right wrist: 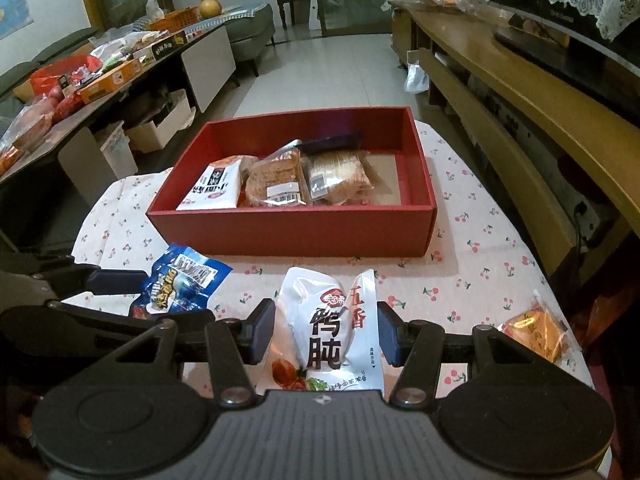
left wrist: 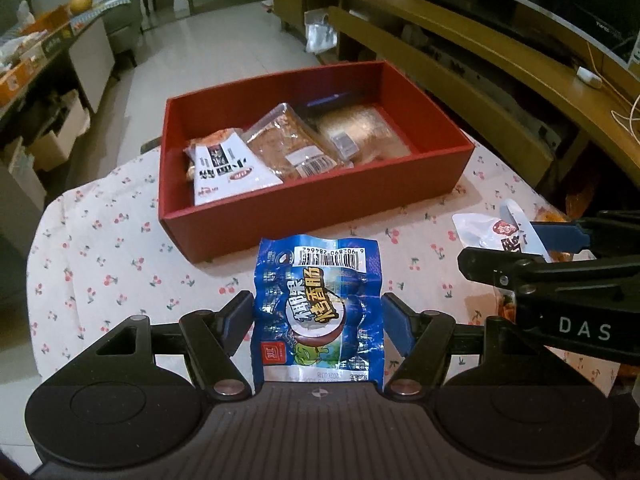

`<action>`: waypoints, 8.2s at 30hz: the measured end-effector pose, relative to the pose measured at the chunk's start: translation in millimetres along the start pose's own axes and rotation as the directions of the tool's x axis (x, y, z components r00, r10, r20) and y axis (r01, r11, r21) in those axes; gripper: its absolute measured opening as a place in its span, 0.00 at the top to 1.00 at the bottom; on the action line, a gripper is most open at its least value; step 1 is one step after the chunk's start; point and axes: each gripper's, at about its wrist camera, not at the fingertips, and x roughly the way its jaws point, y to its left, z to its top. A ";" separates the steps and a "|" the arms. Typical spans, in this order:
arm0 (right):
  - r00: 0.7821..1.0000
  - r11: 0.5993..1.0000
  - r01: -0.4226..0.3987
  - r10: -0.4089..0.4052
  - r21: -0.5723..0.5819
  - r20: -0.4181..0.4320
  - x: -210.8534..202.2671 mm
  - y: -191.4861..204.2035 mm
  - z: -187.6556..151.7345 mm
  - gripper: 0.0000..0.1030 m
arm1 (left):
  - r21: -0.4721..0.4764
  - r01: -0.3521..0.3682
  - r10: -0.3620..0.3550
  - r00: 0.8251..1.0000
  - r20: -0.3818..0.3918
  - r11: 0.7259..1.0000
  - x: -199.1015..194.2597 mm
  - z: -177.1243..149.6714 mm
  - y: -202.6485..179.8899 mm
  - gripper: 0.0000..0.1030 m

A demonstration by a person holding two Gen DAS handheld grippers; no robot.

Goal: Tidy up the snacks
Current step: 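Carry both held packets up and over the red box, then lower both packets into the red box and open both grippers, then withdraw both grippers from the box and reach down toward the remaining snacks, then grasp the white Kaprons wafer packet with left gripper while right grasps the round pastry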

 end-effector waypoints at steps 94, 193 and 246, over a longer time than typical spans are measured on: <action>0.996 0.987 0.042 -0.029 -0.156 0.083 118.1 15.2 115.8 0.35 | -0.029 -0.198 0.199 0.980 0.021 0.980 78.8 95.8 24.6 0.21; 0.975 0.990 0.124 -0.110 0.061 -0.196 51.8 -59.2 -0.1 0.34 | -0.169 0.031 -0.049 0.994 -0.103 0.985 -20.1 -52.0 23.3 0.12; 0.954 0.960 -0.033 -0.053 -0.278 -0.294 25.0 45.8 -88.6 0.34 | -0.087 -0.071 0.052 0.976 -0.209 0.994 -8.8 -109.7 8.5 0.36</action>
